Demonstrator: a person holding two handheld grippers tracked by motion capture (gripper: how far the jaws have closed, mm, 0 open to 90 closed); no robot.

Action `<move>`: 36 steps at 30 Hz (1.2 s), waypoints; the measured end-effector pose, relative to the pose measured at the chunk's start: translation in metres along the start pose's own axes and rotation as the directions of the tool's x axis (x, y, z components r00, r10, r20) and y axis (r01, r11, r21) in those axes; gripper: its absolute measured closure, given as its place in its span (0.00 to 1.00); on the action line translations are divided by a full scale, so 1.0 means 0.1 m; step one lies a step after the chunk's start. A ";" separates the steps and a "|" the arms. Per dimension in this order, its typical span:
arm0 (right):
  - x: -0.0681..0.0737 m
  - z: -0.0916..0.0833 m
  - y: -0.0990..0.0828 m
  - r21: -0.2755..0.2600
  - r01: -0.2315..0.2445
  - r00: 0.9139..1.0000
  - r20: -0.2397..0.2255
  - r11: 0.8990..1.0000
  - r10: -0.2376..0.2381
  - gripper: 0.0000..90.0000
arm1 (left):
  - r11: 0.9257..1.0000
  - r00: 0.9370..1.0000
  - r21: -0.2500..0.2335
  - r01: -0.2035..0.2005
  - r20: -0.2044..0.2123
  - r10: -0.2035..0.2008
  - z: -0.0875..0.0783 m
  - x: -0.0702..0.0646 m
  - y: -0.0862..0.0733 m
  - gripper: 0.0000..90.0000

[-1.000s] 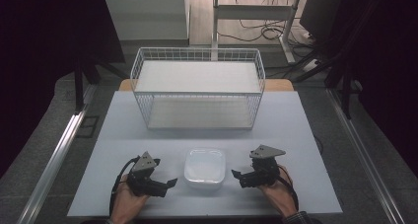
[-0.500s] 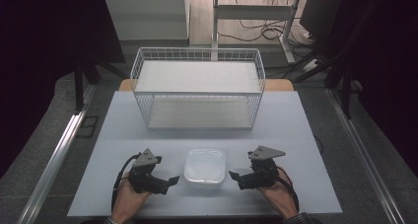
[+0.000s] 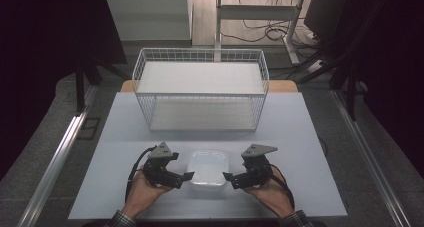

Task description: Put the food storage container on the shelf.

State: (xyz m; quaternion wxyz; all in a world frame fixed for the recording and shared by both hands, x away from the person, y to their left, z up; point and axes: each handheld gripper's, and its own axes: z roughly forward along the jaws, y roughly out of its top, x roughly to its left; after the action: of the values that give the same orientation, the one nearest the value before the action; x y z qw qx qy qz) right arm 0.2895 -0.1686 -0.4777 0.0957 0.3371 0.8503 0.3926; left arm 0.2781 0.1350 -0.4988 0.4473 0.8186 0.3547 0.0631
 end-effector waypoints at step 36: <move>0.05 -0.12 0.04 -0.041 -0.199 0.980 -0.025 0.979 0.198 0.85 | 0.970 0.969 -0.085 0.228 0.121 -0.217 -0.12 -0.02 -0.11 0.90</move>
State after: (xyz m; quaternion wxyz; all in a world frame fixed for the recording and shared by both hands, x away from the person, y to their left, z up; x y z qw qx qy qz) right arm 0.2828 -0.1711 -0.4666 0.0544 0.4139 0.8047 0.4221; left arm 0.2654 0.1456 -0.4999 0.5101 0.7529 0.4155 -0.0156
